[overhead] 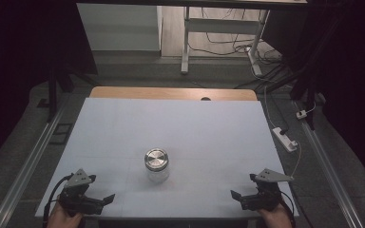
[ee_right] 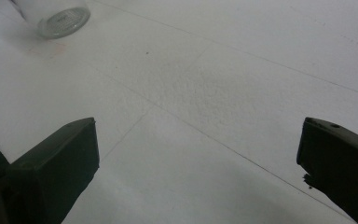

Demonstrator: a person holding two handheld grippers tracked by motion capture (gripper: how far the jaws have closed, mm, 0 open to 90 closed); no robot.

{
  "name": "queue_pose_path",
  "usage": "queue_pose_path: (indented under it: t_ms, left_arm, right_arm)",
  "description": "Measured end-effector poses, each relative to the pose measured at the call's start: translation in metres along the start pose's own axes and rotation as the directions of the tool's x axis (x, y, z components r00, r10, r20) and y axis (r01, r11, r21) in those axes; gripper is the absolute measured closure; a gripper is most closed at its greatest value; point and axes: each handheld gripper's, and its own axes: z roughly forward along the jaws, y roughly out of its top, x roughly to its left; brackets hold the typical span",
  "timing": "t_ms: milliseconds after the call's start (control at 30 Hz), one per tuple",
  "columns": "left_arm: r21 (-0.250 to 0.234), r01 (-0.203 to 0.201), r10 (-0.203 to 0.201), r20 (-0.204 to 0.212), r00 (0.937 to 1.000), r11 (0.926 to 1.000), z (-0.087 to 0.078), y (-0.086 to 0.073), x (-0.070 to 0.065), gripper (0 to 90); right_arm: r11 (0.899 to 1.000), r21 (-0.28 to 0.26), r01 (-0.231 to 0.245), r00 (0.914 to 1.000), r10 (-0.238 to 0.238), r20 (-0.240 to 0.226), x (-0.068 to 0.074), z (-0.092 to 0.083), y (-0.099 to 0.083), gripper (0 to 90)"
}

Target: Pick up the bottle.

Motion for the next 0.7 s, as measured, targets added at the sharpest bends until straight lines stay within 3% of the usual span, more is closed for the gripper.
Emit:
queue_pose_path:
  t_ms: [367, 700]
  left_arm:
    - [-0.048, -0.053, 0.057, 0.076, 0.9955, 0.9974, 0.009, 0.007, 0.002, 0.0]
    - [-0.064, -0.075, 0.081, 0.09, 0.9926, 0.9951, 0.019, 0.017, 0.0, 0.0]
  right_arm:
    - [1.0, 0.007, 0.008, 1.0, -0.008, 0.0, 0.001, 0.001, 0.0, 0.0]
    - [1.0, 0.007, 0.006, 1.0, -0.006, -0.001, 0.0, 0.001, 0.0, 0.0]
